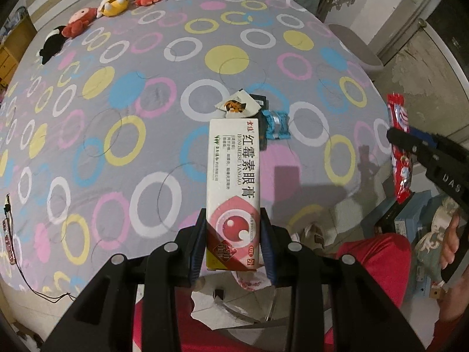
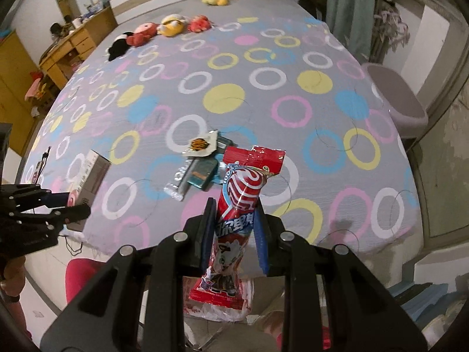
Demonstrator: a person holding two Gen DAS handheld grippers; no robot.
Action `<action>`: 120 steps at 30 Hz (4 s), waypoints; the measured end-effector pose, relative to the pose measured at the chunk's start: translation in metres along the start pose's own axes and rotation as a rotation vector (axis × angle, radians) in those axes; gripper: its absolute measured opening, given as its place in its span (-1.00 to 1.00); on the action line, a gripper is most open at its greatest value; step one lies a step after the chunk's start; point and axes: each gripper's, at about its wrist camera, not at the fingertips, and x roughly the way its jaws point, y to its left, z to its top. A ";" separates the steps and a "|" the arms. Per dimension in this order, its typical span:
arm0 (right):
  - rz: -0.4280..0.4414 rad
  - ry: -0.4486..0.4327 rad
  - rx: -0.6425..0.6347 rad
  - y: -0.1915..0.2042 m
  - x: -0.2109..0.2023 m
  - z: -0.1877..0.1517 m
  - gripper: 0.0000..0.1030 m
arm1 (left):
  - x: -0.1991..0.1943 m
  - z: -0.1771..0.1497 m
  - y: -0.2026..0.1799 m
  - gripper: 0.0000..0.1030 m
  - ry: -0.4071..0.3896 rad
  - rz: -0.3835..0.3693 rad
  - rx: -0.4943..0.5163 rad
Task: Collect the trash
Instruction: 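Lift the medicine box and candy wrapper off the bed with both tools, then carry the medicine box and candy wrapper down over the trash bag with both tools, then open both tools to drop the box and wrapper into the bag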
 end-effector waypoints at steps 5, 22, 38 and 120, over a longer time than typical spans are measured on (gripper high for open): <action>0.027 -0.015 -0.044 0.021 -0.017 -0.014 -0.51 | -0.006 -0.027 -0.007 -0.36 0.006 0.003 -0.003; 0.041 0.003 -0.125 0.067 -0.042 -0.082 -0.51 | -0.012 -0.088 -0.034 -0.36 -0.010 -0.025 0.017; 0.054 0.028 -0.104 0.088 -0.035 -0.147 -0.51 | 0.008 -0.141 -0.054 -0.36 -0.002 -0.027 0.020; 0.016 0.498 0.315 -0.005 0.307 -0.268 -0.42 | 0.328 -0.186 -0.063 -0.34 0.366 -0.053 -0.094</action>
